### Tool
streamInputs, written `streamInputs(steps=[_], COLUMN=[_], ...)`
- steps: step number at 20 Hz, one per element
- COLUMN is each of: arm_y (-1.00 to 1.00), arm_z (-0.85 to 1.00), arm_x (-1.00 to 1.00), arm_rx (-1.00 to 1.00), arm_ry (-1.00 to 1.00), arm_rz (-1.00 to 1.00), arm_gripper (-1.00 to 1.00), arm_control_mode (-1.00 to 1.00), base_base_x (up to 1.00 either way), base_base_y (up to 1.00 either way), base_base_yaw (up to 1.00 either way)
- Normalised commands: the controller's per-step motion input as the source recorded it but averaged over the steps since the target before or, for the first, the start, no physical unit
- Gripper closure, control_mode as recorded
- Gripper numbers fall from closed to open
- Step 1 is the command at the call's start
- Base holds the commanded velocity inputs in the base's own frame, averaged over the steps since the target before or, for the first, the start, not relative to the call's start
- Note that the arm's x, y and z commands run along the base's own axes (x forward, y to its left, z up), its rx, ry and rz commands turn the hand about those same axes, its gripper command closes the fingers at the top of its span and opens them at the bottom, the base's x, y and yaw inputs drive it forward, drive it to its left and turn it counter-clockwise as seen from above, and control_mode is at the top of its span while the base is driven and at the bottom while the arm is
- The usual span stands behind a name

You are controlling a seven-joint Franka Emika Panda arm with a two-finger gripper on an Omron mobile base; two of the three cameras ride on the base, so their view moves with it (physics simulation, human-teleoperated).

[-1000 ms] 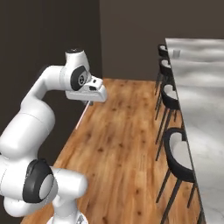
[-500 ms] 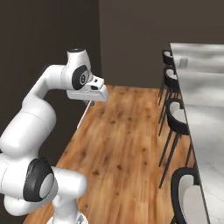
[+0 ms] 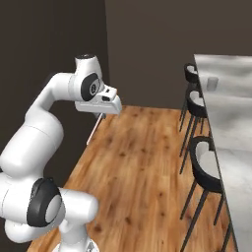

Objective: Take a straw from the drawer in front and place it inside the glass cup on the dining counter.

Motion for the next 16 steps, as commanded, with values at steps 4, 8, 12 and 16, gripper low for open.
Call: streamInputs(steps=[4, 8, 12, 16], arm_y=[0.00, 0.00, 0.00, 0.00], arm_z=[0.00, 0.00, 0.00, 0.00], arm_x=[0.00, 0.00, 0.00, 0.00], arm_rx=[0.00, 0.00, 0.00, 0.00], arm_ry=[0.00, 0.00, 0.00, 0.00], arm_rz=[0.00, 0.00, 0.00, 0.00], arm_gripper=[1.00, 1.00, 1.00, 1.00], arm_control_mode=[1.00, 1.00, 1.00, 1.00], base_base_x=[1.00, 1.00, 1.00, 1.00], base_base_y=[0.35, 0.35, 0.33, 0.34], base_base_yaw=[0.00, 0.00, 0.00, 0.00])
